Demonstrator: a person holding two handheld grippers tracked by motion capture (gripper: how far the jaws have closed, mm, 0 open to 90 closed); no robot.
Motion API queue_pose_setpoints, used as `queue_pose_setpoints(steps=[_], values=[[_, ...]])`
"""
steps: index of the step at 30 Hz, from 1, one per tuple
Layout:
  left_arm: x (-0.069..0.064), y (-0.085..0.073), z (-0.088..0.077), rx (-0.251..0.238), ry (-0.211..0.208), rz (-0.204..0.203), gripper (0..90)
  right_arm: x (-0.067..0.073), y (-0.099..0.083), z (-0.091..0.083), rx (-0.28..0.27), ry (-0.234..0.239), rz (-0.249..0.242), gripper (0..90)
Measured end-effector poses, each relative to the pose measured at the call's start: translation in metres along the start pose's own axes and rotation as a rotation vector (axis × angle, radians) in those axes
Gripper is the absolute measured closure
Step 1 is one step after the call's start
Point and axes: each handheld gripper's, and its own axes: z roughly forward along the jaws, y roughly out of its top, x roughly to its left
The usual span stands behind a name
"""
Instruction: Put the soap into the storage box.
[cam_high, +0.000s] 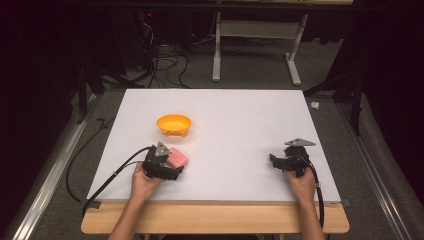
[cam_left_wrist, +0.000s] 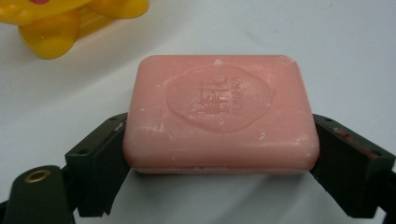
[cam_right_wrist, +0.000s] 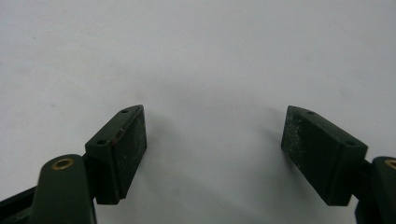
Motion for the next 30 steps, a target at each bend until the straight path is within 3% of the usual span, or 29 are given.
queue_pose_setpoints(steps=[7,30], values=[[0.002,0.003,-0.012,-0.036,-0.009,-0.019,13.7,0.000,0.000,0.000,0.001,0.001,0.001,22.8],[0.007,0.010,-0.043,-0.102,0.052,-0.120,13.7,0.000,0.000,0.000,0.001,0.001,0.002,22.8]])
